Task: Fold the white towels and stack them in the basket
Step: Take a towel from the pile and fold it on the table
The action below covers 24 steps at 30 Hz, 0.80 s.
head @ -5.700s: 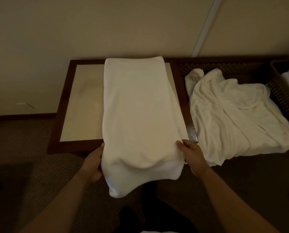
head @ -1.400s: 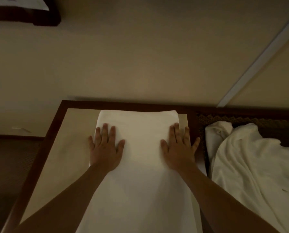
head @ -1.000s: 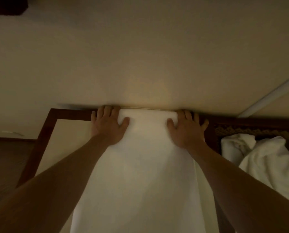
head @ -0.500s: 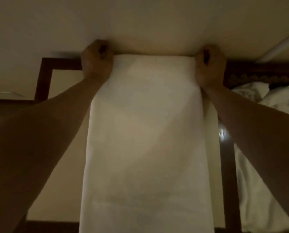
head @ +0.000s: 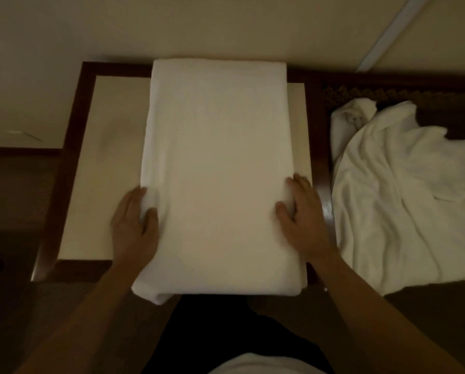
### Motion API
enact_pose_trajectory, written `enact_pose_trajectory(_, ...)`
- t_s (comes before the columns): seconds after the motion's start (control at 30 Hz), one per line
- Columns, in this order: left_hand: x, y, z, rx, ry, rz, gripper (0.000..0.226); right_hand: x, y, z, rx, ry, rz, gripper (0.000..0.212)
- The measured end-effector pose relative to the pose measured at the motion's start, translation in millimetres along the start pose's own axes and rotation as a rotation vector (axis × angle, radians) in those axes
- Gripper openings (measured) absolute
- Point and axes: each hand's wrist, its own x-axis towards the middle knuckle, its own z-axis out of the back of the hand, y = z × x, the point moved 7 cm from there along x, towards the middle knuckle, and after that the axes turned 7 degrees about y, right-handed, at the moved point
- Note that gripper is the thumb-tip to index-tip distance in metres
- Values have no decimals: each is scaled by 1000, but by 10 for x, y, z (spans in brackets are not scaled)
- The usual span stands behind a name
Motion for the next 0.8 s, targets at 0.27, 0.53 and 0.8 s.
enact_pose_trajectory(0.27, -1195, 331, 157, -205, -94, 189, 28, -1166, -59, 112, -47, -216, -164, 27)
enact_pose_trajectory(0.53, -942, 376, 276, -102, 171, 221, 39, -1572, -243, -184, 262, -66, -385, 29)
enact_pose_trajectory(0.8, -909, 301, 216, -249, 235, 164, 30, -1703, -225, -84, 541, -148, -413, 34)
